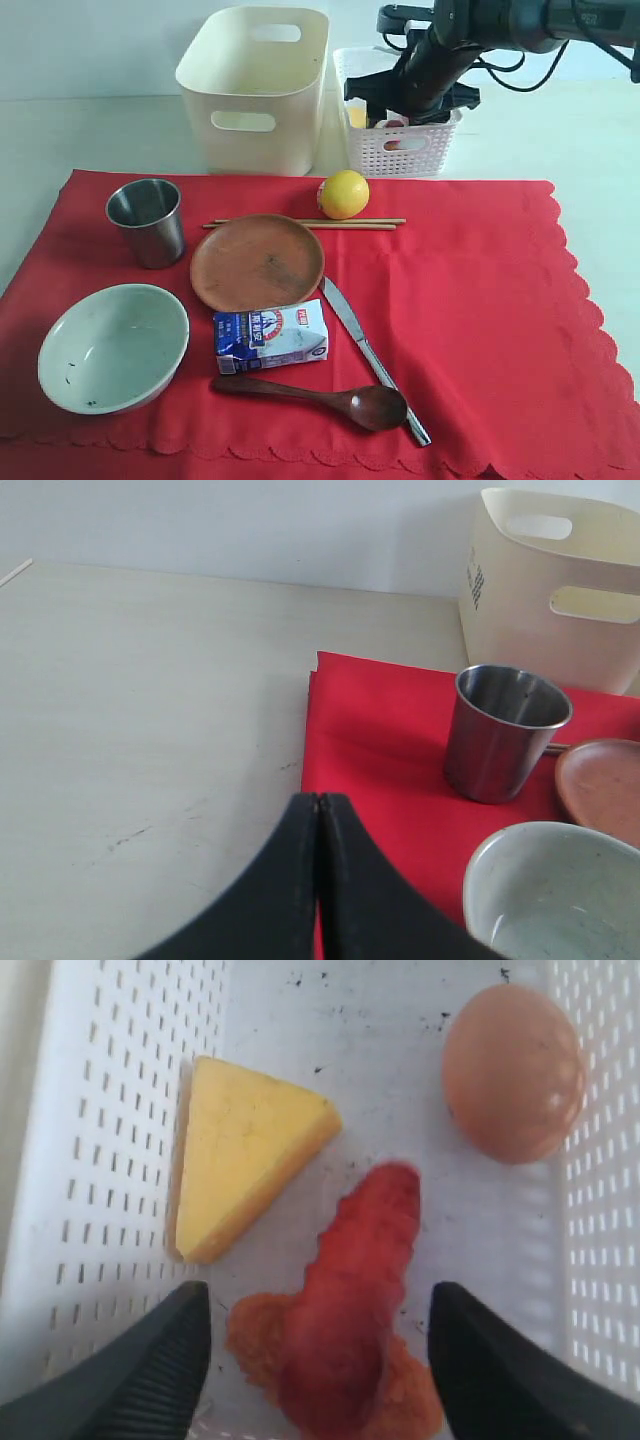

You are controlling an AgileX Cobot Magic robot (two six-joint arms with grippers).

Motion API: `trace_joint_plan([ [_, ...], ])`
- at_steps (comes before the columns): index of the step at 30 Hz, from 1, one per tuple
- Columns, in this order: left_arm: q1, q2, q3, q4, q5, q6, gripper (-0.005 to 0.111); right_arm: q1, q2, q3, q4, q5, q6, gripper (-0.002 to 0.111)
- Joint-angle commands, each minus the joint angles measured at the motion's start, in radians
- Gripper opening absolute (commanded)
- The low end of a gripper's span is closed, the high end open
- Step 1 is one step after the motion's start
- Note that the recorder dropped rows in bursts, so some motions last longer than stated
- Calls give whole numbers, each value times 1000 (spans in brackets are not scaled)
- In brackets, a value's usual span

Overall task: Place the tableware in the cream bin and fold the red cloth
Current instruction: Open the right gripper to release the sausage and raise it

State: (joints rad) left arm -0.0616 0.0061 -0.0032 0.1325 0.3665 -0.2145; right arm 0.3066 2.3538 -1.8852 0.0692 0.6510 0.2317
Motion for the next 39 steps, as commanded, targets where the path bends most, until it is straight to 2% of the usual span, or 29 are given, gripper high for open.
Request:
trace_joint_plan([
  [1, 4, -6, 3, -5, -9, 0, 0, -3, -36, -6, -2, -2, -3, 76],
  [9, 4, -6, 3, -5, -9, 0, 0, -3, -132, -6, -2, 60, -3, 77],
  [16, 4, -6, 3, -5, -9, 0, 0, -3, -217, -6, -2, 283, -23, 76],
  [21, 4, -6, 3, -5, -9, 0, 0, -3, -242, -6, 3, 439, -23, 71],
  [25, 4, -6, 3, -5, -9, 0, 0, -3, -259, -6, 7, 527, -23, 62],
  [29, 4, -6, 3, -5, -9, 0, 0, -3, -292, -6, 1, 555, -25, 54],
  [39, 4, -6, 3, -5, -9, 0, 0, 1, -400, -6, 1, 544, -56, 54],
])
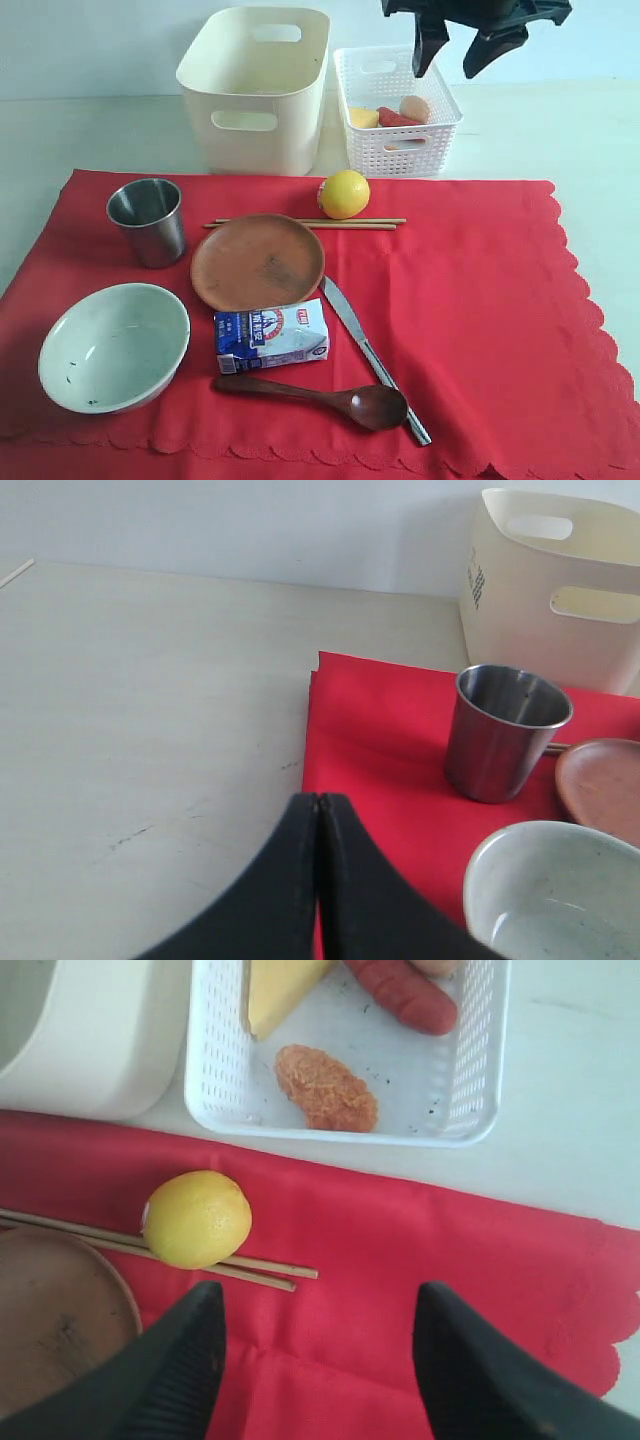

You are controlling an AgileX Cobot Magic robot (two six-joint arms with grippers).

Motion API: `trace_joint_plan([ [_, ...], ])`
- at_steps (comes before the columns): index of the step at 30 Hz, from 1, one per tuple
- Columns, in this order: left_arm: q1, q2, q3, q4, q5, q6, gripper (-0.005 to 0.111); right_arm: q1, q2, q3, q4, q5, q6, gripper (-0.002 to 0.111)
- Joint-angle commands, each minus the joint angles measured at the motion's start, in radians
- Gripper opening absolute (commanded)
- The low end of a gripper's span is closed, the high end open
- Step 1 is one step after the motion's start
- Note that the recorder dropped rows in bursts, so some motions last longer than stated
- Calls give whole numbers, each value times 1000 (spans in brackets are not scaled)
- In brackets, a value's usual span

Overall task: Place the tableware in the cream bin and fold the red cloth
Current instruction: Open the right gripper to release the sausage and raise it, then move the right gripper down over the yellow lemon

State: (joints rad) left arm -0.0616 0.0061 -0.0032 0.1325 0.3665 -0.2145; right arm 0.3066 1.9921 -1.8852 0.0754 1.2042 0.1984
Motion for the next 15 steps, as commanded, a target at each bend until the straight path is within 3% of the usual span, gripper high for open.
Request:
trace_joint_plan([
  [1, 4, -6, 3, -5, -9, 0, 0, 4, -49, -6, -5, -12, -32, 54],
  [15, 4, -6, 3, -5, -9, 0, 0, 123, -139, -6, -1, -84, -152, 54],
])
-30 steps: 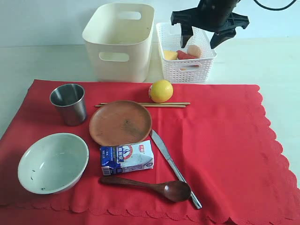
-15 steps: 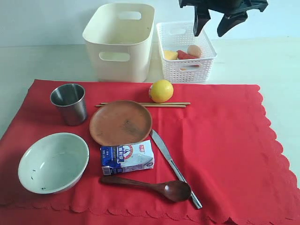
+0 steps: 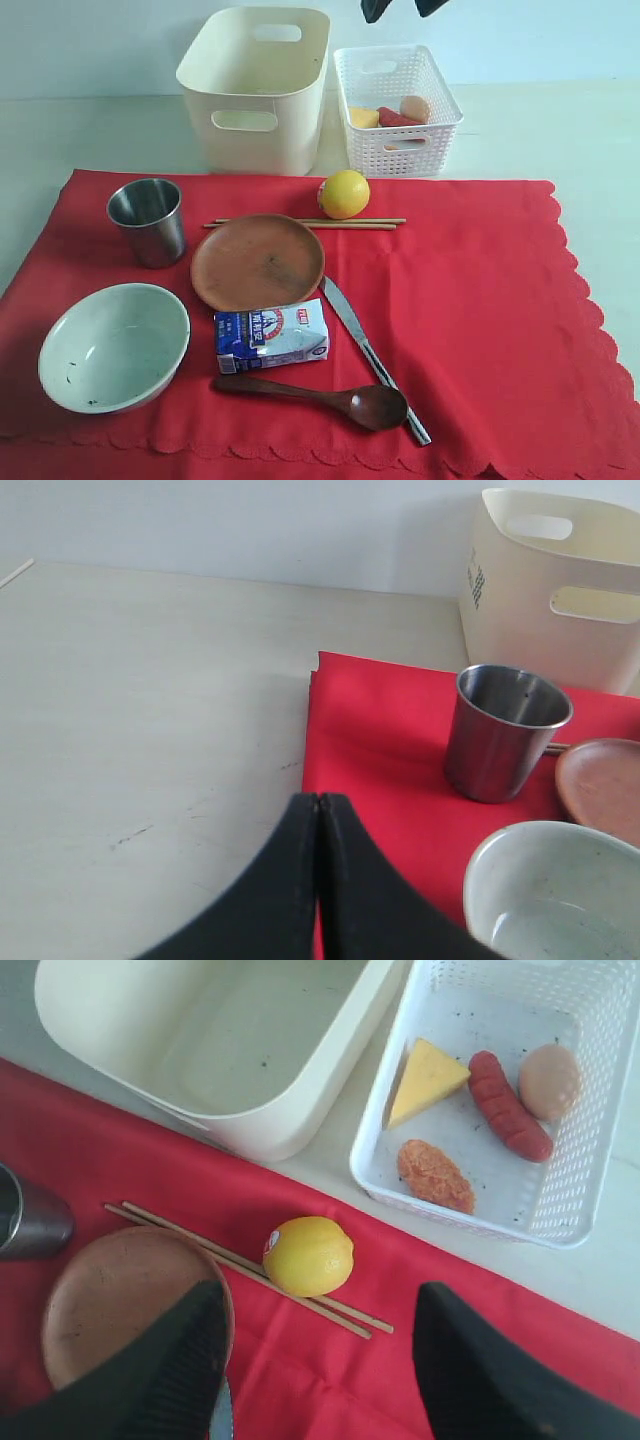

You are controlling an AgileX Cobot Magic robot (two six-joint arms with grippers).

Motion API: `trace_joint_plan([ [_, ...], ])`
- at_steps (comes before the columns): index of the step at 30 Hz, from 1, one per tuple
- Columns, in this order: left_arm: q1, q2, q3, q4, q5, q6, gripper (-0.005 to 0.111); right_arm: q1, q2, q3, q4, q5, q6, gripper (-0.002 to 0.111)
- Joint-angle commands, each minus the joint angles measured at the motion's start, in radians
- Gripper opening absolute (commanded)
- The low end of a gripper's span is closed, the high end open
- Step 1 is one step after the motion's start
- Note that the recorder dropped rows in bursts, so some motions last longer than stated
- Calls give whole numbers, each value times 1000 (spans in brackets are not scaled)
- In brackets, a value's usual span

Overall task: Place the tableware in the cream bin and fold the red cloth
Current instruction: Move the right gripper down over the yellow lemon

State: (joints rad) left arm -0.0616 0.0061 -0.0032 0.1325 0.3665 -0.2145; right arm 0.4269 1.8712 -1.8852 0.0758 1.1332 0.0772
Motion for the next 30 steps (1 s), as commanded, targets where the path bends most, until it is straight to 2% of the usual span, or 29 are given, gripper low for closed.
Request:
trace_joint_plan([
  [1, 4, -6, 3, -5, -9, 0, 0, 3, -20, -6, -6, -13, -33, 54],
  [9, 4, -6, 3, -5, -9, 0, 0, 3, -57, -2, -4, 18, -50, 54],
  [13, 4, -6, 3, -5, -9, 0, 0, 3, -108, 52, -4, 0, -50, 54],
  [23, 4, -6, 3, -5, -9, 0, 0, 3, -283, 395, -2, -151, -60, 54],
  [30, 4, -6, 3, -5, -9, 0, 0, 3, -348, 634, 82, -254, -191, 54],
])
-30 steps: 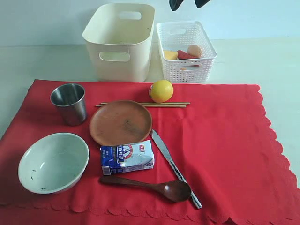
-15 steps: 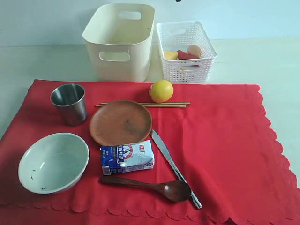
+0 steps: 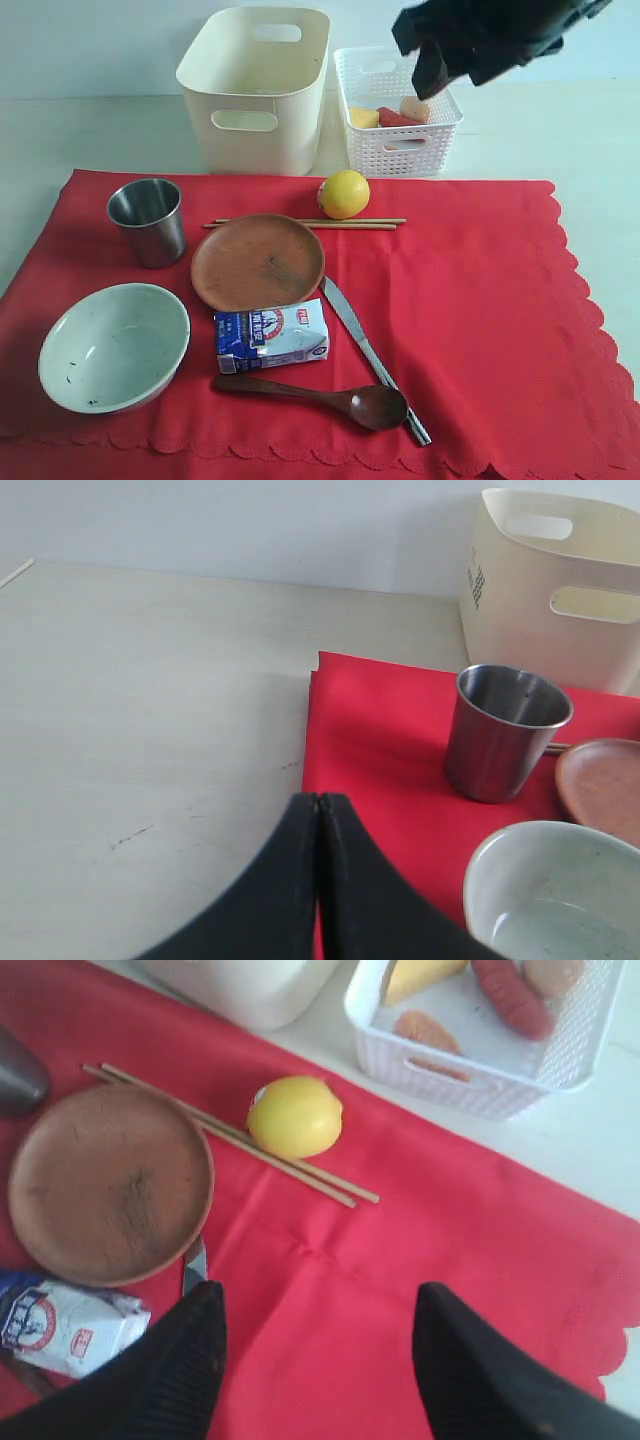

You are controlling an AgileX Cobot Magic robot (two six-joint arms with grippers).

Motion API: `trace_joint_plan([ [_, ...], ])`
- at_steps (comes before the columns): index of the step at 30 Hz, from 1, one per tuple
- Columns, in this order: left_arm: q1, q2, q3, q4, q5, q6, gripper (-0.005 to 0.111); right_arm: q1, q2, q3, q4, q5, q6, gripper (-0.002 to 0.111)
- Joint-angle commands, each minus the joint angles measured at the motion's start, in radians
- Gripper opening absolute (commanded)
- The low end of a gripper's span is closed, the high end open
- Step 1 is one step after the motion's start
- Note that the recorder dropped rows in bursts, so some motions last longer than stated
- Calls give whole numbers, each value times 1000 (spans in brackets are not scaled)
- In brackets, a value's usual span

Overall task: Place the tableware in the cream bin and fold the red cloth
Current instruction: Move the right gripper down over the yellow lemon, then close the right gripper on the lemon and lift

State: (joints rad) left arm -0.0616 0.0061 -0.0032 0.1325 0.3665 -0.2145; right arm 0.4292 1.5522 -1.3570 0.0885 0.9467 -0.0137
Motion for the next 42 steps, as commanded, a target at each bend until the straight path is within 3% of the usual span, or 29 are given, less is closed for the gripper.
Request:
trace_joint_plan([
  [1, 4, -6, 3, -5, -9, 0, 0, 1, -29, 126, 98, -81, -136, 54],
  [6, 4, -6, 3, -5, -9, 0, 0, 1, 21, 211, 343, -168, -416, 54],
  [13, 4, -6, 3, -5, -9, 0, 0, 1, 166, 213, 385, -314, -539, 54],
  [17, 4, -6, 3, -5, -9, 0, 0, 1, 264, 213, 385, -447, -544, 59],
  [21, 4, -6, 3, -5, -9, 0, 0, 1, 335, 207, 383, -563, -544, 76],
  [38, 4, -6, 3, -5, -9, 0, 0, 1, 567, -29, 454, -532, -532, 78],
  [42, 4, -6, 3, -5, -9, 0, 0, 1, 603, -63, 466, -531, -532, 84],
])
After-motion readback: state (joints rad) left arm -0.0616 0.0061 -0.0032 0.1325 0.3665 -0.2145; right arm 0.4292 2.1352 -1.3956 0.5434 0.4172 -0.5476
